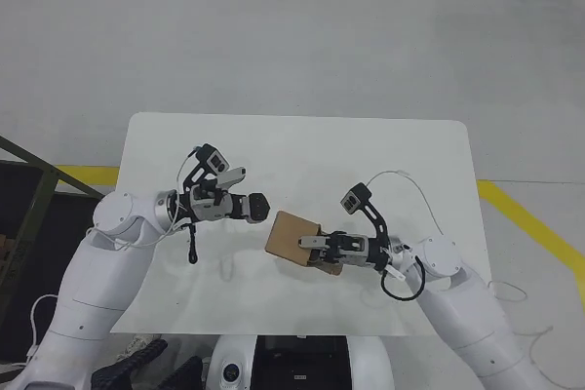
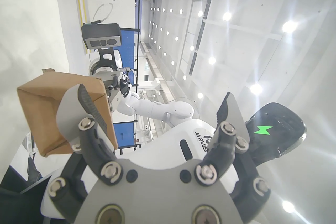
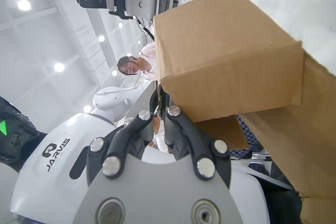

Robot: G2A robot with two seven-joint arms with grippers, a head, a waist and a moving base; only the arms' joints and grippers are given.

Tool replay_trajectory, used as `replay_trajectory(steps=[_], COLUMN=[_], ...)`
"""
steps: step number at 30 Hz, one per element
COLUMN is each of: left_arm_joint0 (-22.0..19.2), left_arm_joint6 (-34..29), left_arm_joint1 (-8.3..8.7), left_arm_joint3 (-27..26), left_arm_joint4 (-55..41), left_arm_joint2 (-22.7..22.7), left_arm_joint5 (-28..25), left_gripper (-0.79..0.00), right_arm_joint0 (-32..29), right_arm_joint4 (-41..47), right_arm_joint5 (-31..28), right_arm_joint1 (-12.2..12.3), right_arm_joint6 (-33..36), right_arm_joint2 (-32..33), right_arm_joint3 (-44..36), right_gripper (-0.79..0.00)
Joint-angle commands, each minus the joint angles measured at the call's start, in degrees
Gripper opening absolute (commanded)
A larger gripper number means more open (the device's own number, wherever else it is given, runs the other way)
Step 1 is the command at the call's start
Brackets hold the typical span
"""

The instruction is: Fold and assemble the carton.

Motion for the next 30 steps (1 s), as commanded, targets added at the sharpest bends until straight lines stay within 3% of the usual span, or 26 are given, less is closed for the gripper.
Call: replay_trajectory(steps=[1, 7, 14, 22, 27, 30], left_arm_joint0=[0.49, 1.68, 2.56, 2.04, 2.04, 2.04], left_arm_joint6=[-0.08, -0.03, -0.38, -0.45, 2.94, 2.94], left_arm_joint1=[0.1, 0.28, 0.3, 0.28, 0.33, 0.33], left_arm_joint3=[-0.26, -1.19, -1.25, -0.05, 0.1, 0.1], left_arm_joint4=[-0.02, -0.18, -0.05, 1.56, 9.29, 9.29], left_arm_joint2=[-0.61, -1.67, -1.54, -1.01, -0.69, -0.69], left_arm_joint5=[0.05, 0.13, -0.26, -1.58, -7.34, -7.34], left_gripper=[0.0, 0.0, 0.0, 0.0, 0.0, 0.0], right_arm_joint0=[0.38, 1.43, 2.71, 5.08, 5.25, 5.25], right_arm_joint4=[0.33, 3.88, 6.93, 5.65, 5.55, 5.55], right_arm_joint5=[-0.23, -1.13, -1.35, -2.82, -3.33, -3.33], right_arm_joint1=[0.17, 0.51, 0.43, 0.14, 0.1, 0.1], right_arm_joint6=[2.57, 12.06, 18.44, 18.88, 18.2, 18.2], right_arm_joint2=[0.48, 1.03, 0.0, -1.13, -1.04, -1.04], right_arm_joint3=[0.72, 2.81, 5.39, 8.41, 8.63, 8.63], right_gripper=[-0.785, -0.785, -0.785, -0.785, -0.785, -0.785])
